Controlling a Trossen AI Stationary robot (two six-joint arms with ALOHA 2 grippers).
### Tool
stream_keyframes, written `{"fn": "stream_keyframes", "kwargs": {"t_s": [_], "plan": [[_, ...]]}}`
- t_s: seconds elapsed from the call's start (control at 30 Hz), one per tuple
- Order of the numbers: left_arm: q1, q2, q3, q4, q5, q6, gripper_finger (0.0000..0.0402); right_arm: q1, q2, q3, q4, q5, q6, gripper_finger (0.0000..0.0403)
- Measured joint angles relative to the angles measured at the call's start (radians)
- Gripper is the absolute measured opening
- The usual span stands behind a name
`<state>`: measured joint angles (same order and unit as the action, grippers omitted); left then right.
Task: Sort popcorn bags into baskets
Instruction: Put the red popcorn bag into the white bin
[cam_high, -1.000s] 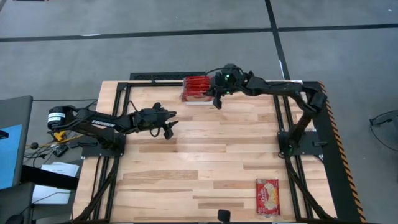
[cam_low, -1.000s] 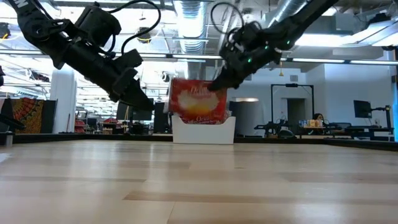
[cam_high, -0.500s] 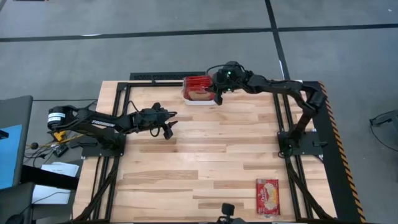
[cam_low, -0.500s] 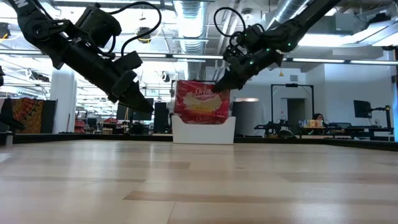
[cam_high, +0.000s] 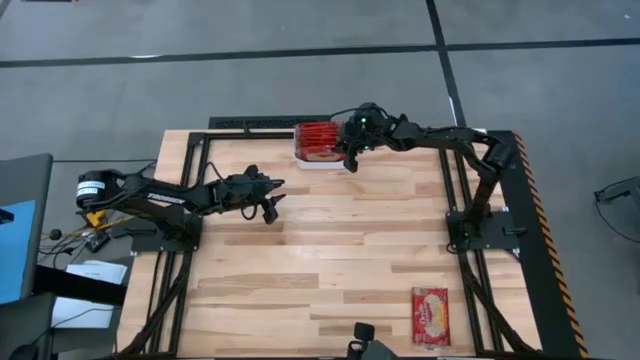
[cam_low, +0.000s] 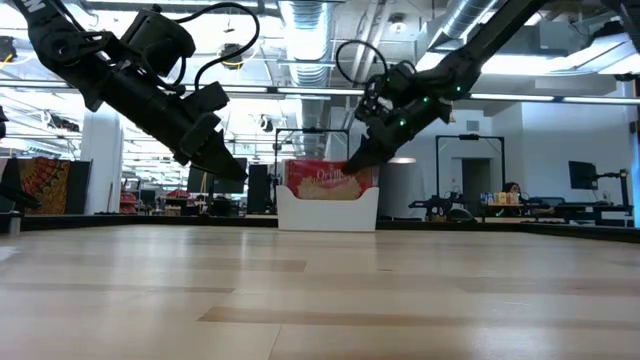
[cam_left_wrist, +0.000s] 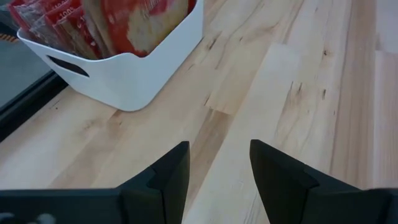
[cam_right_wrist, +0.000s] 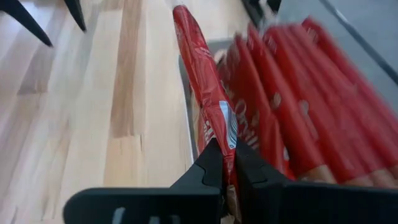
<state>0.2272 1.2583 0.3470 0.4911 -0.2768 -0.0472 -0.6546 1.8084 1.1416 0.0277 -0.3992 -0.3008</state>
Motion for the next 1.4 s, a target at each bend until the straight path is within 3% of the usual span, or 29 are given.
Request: {"fn": "stream_keyframes", "kwargs": {"t_s": [0.37,0.57,1.03,1.17,1.4], "plan": [[0.000,0.000,0.000,-0.001,0.000,-0.002,0.0159,-0.003,0.080,0.000,0.066,0.008,-0.023,0.0036],[0.000,0.000,0.000,-0.001,0.000,-0.015,0.0159,-0.003,0.077,0.000,0.094,0.085,-0.042,0.0061],[0.000,0.000,0.000,-0.003,0.000,-0.021,0.0159,0.008,0.072,0.000,0.057,0.085,-0.048,0.0070],[0.000,0.000,0.000,-0.003,0.000,-0.021,0.0159,0.013,0.072,0.000,0.069,0.086,-0.041,0.0104],[0.000,0.000,0.000,-0.004,0.000,-0.028,0.0159,0.005,0.017,0.000,0.071,0.100,0.036,0.0199]]}}
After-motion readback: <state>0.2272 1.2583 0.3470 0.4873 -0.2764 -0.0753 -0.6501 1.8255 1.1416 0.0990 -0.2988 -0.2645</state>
